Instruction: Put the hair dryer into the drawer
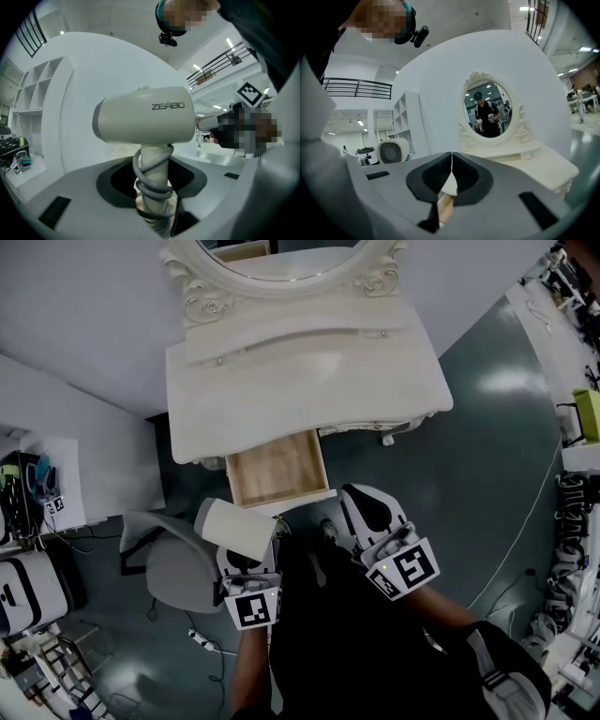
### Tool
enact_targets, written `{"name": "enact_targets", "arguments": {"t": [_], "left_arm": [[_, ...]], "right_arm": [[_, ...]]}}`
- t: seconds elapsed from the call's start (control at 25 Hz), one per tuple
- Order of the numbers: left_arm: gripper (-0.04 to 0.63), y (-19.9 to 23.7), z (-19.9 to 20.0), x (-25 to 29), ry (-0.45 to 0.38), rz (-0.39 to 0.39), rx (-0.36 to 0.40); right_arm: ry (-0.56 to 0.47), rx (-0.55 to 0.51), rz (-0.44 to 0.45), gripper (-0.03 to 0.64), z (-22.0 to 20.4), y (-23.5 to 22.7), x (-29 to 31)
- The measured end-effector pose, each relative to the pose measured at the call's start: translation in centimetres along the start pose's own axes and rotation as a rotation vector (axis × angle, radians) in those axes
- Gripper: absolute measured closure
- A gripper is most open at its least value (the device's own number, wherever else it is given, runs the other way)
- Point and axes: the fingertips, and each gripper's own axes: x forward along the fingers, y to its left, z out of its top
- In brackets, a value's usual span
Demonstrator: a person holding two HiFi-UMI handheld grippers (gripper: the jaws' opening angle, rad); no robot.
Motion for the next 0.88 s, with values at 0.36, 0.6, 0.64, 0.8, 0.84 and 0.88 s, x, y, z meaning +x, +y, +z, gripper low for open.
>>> {"name": "enact_targets", "arguments": {"t": [0.36,0.6,0.64,0.8,0.84,0.88], "left_arm": [[0.399,2.4,-3.5,3.3,0.072,-0.065,0.040],[0.399,3.2,-5.9,5.6,0.091,-0.140,0.122],[0.399,3.0,-6.1,6.0,0.088,-0.167,0.171],[0.399,2.7,-7.5,7.4,0.089,-0.241,0.290],[0.399,2.7,-8.2,7.7,0.105,-0.244,0.286],[0.399,2.6,-8.9,8.0,0.124,-0.249,0.281]], "right_arm": [[-0.001,0.005,-0.039,0.584,-0.8,-0.5,2.9],[0.013,0.010,-0.068,0.584,-1.7,-1.6,4.0],[0.016,0.011,-0.071,0.584,-1.9,-1.8,4.2],[0.022,0.013,-0.081,0.584,-2.5,-2.5,4.8],[0.023,0.014,-0.082,0.584,-2.5,-2.6,4.9],[0.024,0.014,-0.083,0.584,-2.6,-2.7,5.0]]}}
